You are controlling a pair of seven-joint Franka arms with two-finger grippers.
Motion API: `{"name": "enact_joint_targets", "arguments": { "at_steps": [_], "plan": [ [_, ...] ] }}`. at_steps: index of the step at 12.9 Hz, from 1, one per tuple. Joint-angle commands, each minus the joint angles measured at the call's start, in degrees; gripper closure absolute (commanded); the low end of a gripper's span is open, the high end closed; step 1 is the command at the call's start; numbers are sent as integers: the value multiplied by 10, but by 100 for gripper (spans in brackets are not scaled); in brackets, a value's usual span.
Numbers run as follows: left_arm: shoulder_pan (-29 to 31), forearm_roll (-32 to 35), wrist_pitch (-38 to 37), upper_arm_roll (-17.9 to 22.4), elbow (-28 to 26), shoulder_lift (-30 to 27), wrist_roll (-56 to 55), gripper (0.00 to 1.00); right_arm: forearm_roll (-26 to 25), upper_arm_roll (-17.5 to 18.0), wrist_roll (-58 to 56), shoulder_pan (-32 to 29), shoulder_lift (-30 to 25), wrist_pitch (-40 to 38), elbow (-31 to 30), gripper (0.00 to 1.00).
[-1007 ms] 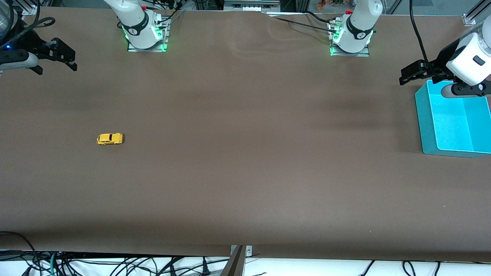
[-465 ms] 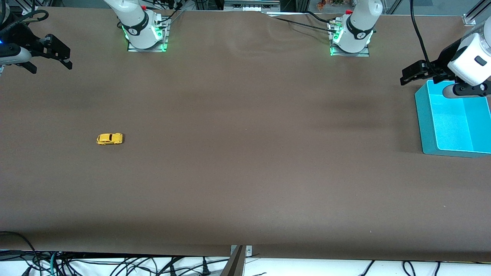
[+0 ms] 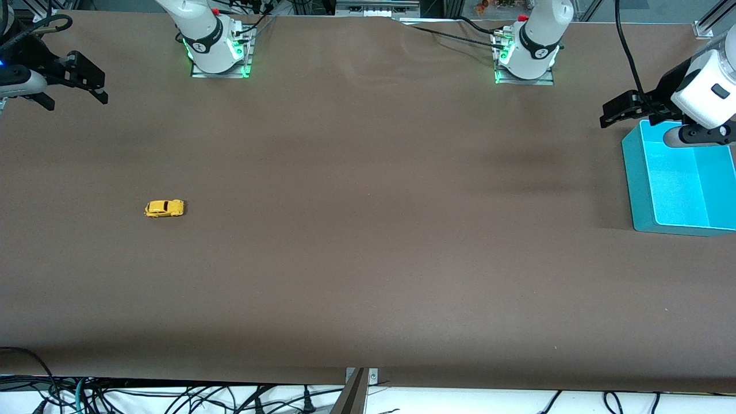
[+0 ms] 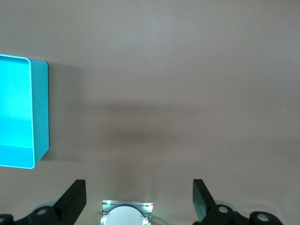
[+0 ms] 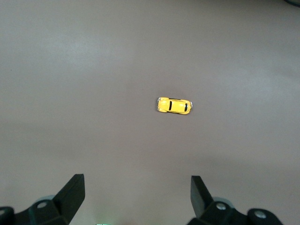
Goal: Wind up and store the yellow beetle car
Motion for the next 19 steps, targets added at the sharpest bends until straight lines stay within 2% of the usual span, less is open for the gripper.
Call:
{"name": "enact_joint_targets", "arguments": {
  "at_steps": [1, 14, 17, 19],
  "plan": [
    [1, 13, -13, -2, 19, 9, 3, 0, 1, -5, -12, 2, -1, -9, 9, 0],
    [3, 13, -14, -2, 19, 9, 3, 0, 1, -6, -12, 4, 1, -24, 12, 0],
    [3, 13, -14, -2, 19, 9, 3, 0, 1, -35, -13, 32, 26, -23, 31, 0],
    [3, 13, -14, -2, 19, 9, 3, 0, 1, -35, -12, 34, 36, -22, 33, 0]
  ]
}}
